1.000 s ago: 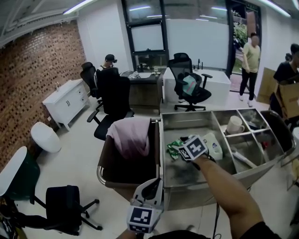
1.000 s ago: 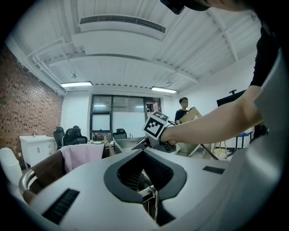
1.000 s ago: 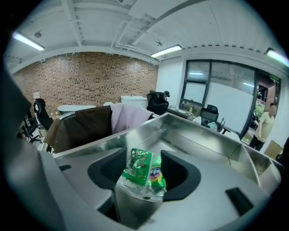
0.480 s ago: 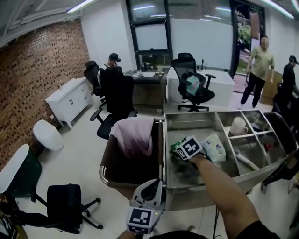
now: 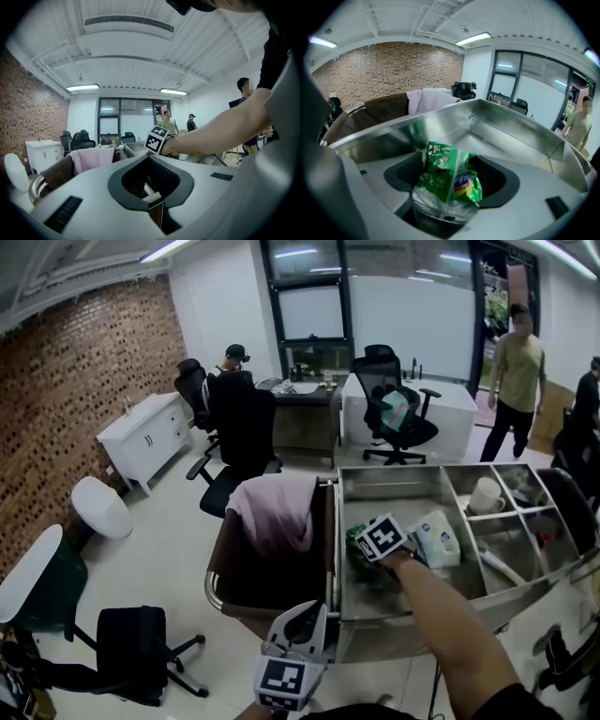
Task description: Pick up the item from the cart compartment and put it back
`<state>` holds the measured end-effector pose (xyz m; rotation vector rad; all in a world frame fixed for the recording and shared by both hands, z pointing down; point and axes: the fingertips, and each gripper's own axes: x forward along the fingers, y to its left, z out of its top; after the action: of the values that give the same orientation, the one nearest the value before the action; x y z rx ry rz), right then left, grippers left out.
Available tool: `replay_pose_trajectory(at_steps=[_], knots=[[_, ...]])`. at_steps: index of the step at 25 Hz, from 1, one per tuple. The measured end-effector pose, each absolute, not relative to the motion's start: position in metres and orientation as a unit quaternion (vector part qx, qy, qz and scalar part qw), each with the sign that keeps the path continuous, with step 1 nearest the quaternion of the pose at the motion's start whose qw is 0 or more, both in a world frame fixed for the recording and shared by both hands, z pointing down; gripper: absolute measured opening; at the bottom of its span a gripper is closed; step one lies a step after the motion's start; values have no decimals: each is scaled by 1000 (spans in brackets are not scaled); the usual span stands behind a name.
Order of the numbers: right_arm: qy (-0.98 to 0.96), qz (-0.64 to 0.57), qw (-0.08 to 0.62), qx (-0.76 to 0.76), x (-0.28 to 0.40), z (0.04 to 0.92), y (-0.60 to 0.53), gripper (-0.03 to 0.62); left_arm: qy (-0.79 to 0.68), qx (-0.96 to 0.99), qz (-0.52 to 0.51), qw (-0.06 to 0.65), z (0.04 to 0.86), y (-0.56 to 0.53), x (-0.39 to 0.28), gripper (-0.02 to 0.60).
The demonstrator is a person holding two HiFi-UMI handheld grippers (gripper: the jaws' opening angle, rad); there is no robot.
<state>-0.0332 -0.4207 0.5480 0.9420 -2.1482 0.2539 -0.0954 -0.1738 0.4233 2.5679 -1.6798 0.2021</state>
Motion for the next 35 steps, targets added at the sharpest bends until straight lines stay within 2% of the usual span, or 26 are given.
replay_pose_trajectory(at_steps=[7, 12, 17, 24, 30, 35], knots=[[-836, 105, 394, 367, -34, 549, -413, 288, -549, 833, 63, 25, 426, -176, -101, 0], [-836, 128, 393, 362, -24, 549, -400, 270, -550, 833, 59, 29, 421, -178, -99, 0], [-848, 138, 344, 379, -11, 529, -399, 267, -543, 837, 59, 30, 424, -181, -93, 0], [-879, 129, 240, 392, 0, 459, -382, 267, -529, 846, 64, 27, 430, -182, -80, 0], [-905, 88, 155, 387, 11, 396, -335, 267, -525, 848, 63, 21, 427, -183, -75, 0], [-914, 43, 113, 388, 23, 360, -288, 267, -522, 850, 64, 23, 425, -182, -71, 0]])
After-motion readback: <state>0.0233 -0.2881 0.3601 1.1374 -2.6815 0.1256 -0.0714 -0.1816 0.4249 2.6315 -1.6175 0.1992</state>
